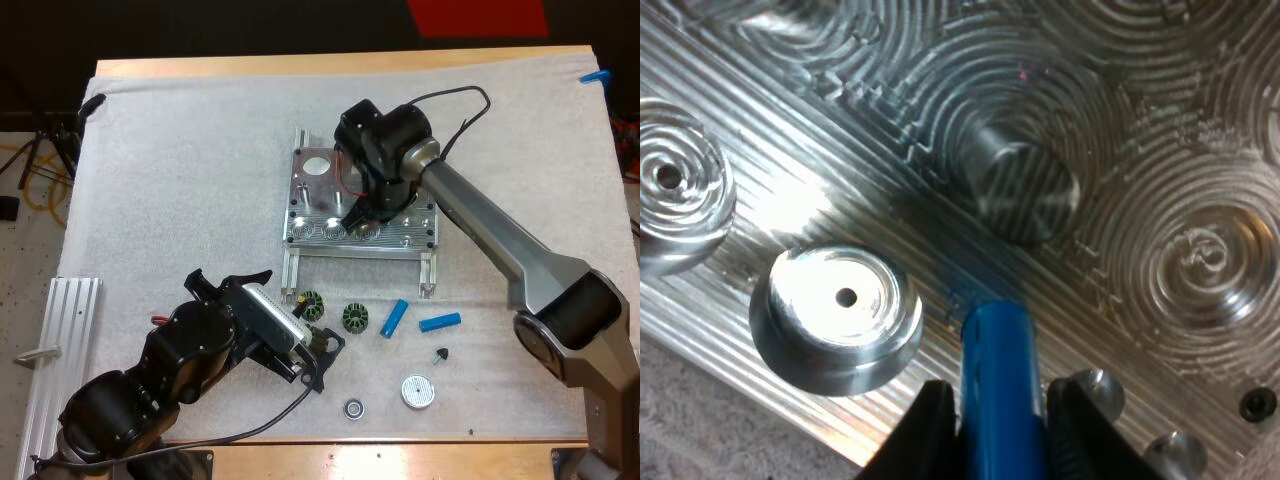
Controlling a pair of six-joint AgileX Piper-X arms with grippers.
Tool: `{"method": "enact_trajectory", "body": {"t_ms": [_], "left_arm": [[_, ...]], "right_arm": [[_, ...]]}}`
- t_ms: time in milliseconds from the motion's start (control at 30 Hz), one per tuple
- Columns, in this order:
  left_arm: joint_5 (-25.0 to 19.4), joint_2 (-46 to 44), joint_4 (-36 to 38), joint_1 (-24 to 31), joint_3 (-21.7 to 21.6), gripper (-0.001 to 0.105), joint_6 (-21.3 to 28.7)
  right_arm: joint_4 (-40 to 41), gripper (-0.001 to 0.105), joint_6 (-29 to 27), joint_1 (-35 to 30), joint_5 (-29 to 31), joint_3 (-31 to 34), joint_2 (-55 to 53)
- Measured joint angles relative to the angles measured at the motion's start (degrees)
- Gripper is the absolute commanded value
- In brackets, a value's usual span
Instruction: Load cells from left to right
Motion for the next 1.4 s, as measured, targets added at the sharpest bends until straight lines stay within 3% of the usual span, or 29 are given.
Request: {"method": "enact_trajectory", "body": {"t_ms": [1400], "left_arm": [[0.0,0.0,-0.1,0.0,0.0,0.054,0.2]], "right_arm": [[-2.4,0.011,3.5,-0.7,0.3,0.8,0.6]]}}
